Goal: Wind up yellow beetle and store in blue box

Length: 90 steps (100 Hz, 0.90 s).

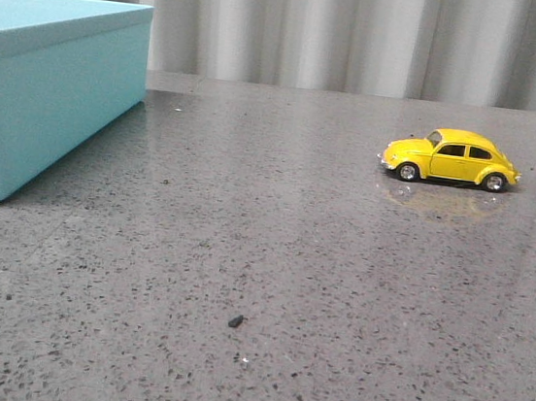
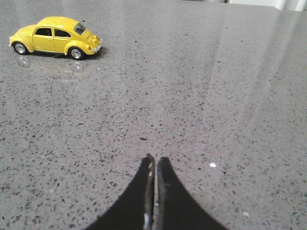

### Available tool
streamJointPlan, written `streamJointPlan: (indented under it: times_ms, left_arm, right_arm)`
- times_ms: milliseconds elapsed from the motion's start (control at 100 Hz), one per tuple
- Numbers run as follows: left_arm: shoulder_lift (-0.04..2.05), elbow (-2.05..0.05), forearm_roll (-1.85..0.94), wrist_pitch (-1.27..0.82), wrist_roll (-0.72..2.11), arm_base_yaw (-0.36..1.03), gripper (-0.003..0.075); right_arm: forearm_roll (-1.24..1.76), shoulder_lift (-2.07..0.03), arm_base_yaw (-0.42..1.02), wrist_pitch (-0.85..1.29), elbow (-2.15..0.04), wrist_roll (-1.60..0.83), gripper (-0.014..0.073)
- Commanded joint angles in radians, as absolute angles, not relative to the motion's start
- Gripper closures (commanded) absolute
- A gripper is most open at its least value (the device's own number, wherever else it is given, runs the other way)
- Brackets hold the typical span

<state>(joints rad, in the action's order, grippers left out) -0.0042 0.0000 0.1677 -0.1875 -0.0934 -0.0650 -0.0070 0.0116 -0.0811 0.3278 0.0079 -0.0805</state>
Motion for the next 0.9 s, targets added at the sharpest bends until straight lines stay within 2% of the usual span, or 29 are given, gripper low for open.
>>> streamJointPlan:
  times_ms: [0,380,890]
  left_arm:
    - [-0.035,0.025,0.168,-0.015,-0.092,-0.067,0.0741]
    - [-0.035,0.025,0.168,0.289,-0.092,-0.067,0.0741]
    - [-0.035,0.023,0.157,0.301,-0.096,-0.067,0.0741]
  right_arm:
    - [-0.014,0.030,-0.085,0.291,0.030,-0.086,0.0655]
    - [-0.014,0.030,-0.085,0.139,0.030,-0.086,0.0655]
    - [0.054,0.030,-0.085,0.029,0.030,-0.086,0.0655]
